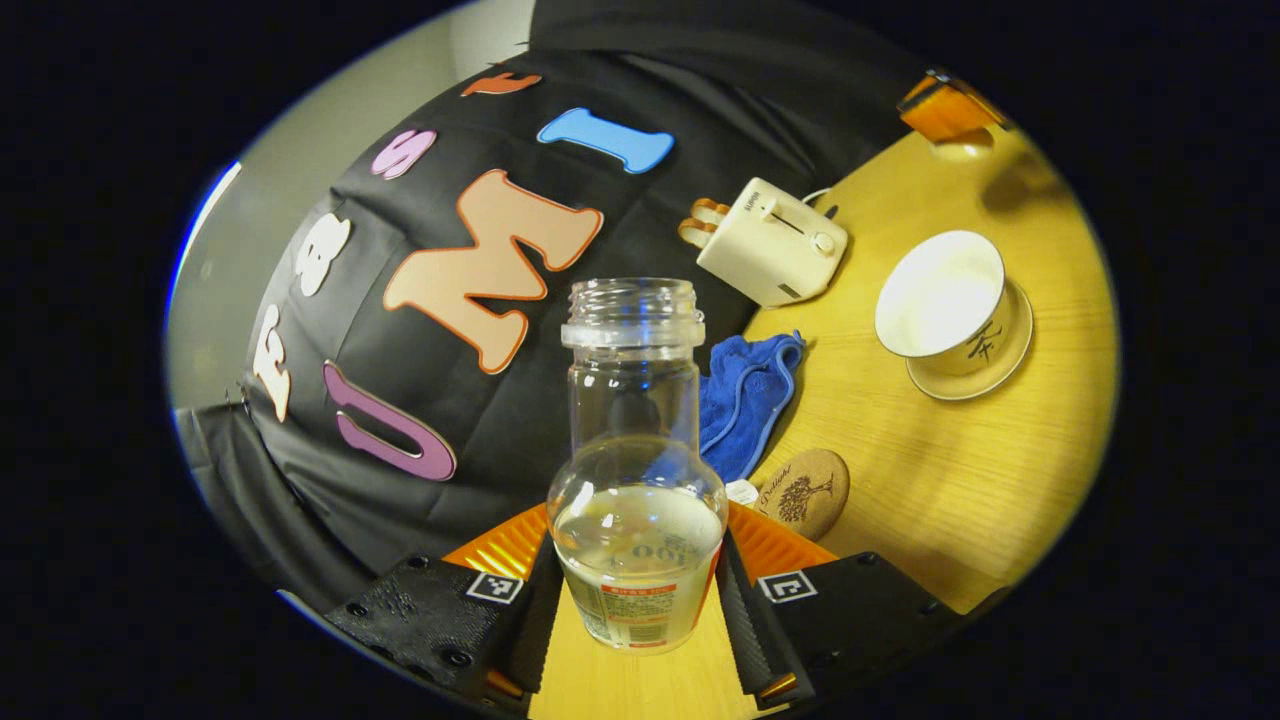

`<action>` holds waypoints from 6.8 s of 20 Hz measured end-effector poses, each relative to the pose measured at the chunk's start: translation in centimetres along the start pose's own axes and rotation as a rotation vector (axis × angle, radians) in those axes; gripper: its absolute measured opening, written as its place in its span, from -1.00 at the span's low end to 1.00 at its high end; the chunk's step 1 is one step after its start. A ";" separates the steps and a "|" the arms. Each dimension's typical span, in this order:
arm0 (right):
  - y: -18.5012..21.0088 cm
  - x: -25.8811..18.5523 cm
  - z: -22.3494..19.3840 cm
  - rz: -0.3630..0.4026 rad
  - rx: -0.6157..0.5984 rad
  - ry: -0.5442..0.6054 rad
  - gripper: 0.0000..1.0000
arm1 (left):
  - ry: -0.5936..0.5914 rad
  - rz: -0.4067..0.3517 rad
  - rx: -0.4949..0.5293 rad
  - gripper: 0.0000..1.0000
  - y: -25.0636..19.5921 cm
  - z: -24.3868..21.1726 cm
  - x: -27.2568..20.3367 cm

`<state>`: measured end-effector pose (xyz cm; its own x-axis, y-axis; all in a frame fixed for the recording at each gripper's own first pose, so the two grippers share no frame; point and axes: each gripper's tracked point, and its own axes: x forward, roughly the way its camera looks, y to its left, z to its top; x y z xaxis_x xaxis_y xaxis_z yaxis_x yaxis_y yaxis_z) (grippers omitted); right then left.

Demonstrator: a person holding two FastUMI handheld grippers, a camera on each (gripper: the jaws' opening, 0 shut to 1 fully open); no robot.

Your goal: Open the teacup lid with one hand, grasp the water bottle and pour water into the teacup with the other hand; after pouring, place the water bottle on the coaster and then close the teacup lid.

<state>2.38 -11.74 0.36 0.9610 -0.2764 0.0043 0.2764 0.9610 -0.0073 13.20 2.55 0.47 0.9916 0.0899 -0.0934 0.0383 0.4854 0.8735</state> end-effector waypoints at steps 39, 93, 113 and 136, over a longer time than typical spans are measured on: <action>-1.0 0.1 -0.1 -0.023 -0.003 -0.005 -0.37 | -0.022 0.045 0.750 0.41 0.7 5.2 1.5; -1.4 0.1 0.0 -0.043 -0.005 -0.005 -0.36 | -0.199 0.058 -0.771 0.36 2.4 6.4 6.6; -1.2 0.2 0.0 -0.045 -0.005 -0.004 -0.36 | -0.080 -0.124 -0.977 0.39 -3.6 3.9 7.4; -0.8 0.3 0.0 -0.030 -0.004 -0.004 -0.37 | -0.091 -0.084 -1.046 0.87 -2.8 3.0 6.7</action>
<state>2.47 -12.61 0.37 0.9524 -0.3046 0.0090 0.3047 0.9524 -0.0111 20.06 -0.83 -1.17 0.9979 -0.0238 -0.0602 0.0247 0.9996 0.0140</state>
